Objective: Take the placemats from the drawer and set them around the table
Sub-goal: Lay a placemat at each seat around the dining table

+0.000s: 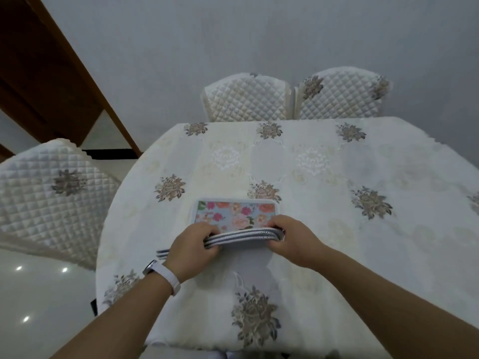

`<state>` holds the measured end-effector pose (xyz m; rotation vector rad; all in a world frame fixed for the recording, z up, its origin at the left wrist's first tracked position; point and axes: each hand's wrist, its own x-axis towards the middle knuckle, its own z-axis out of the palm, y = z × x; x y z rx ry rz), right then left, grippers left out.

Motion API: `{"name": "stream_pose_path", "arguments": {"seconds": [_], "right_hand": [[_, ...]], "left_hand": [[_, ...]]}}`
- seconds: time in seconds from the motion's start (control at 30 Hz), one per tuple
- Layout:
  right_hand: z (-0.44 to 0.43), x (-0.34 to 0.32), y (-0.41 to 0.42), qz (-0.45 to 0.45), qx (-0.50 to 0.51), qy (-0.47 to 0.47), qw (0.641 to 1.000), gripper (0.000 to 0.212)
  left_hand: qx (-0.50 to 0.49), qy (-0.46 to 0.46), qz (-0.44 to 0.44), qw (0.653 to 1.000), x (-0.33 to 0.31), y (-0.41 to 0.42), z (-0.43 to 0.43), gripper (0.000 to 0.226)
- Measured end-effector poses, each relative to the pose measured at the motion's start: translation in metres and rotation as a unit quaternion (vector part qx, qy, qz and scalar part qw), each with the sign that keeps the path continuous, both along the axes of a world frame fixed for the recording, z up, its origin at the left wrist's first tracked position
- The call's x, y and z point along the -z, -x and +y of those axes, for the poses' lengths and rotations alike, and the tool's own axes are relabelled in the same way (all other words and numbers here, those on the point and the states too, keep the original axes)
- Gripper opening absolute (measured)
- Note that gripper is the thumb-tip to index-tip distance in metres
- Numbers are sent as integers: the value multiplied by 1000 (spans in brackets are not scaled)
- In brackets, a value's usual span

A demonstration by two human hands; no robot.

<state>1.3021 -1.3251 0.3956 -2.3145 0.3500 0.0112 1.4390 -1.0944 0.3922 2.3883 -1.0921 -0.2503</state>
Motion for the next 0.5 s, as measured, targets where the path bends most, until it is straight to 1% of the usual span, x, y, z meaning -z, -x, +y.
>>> {"name": "stream_pose_path", "arguments": {"seconds": [0.1,0.2,0.33,0.43,0.5], "right_hand": [[13,29,20,31,-8,16,999,10],[25,58,42,45,-22,40,998,15],[44,89,69,68,-45,87,993,30],[55,104,78,60,-58,122,989,36],[60,111,82,60,-57,142,986,39]], "left_hand": [[31,-7,7,999,32,20,12,11],[55,-2,-10,998,64,46,23,16],[53,-19,2,998,104,71,40,26],[70,-43,26,996,125,74,50,33],[81,-51,30,995,132,72,53,33]]}}
